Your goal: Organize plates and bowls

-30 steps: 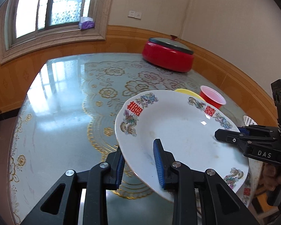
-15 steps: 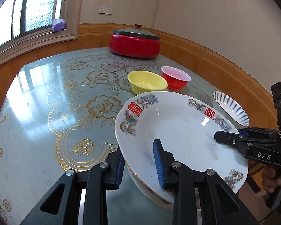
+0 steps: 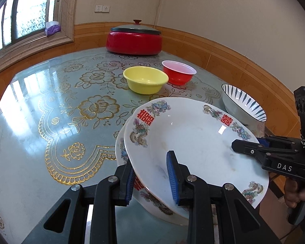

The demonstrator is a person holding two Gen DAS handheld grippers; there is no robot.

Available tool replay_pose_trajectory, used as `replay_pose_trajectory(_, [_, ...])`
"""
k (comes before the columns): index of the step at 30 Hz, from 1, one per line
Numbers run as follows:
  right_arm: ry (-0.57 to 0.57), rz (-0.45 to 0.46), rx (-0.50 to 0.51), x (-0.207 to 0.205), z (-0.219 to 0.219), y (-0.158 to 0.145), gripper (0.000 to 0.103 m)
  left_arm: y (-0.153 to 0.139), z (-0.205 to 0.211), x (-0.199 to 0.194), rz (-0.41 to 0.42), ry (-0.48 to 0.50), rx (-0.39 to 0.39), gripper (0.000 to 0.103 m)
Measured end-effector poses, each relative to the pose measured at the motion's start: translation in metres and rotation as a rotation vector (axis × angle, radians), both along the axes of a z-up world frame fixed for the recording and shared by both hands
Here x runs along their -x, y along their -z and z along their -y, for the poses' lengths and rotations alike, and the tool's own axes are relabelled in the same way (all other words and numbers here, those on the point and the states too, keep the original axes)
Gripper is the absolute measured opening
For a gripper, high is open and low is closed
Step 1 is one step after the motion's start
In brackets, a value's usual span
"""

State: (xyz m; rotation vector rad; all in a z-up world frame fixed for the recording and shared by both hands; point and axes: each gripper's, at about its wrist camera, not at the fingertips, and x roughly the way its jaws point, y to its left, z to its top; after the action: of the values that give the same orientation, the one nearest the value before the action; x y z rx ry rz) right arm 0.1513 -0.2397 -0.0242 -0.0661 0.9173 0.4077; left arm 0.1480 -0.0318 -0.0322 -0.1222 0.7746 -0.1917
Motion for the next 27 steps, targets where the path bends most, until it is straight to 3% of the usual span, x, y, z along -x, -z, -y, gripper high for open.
replay_pose_trajectory(13, [0.023,0.038,0.025,0.006,-0.004,0.007,0.033,0.004,0.0,0.002,0.005,0.009,-0.002,0.031])
replay_pose_trajectory(27, [0.045,0.061,0.061,0.017,-0.013,0.007,0.041,-0.001,-0.003,0.009,0.028,0.003,0.007,0.059])
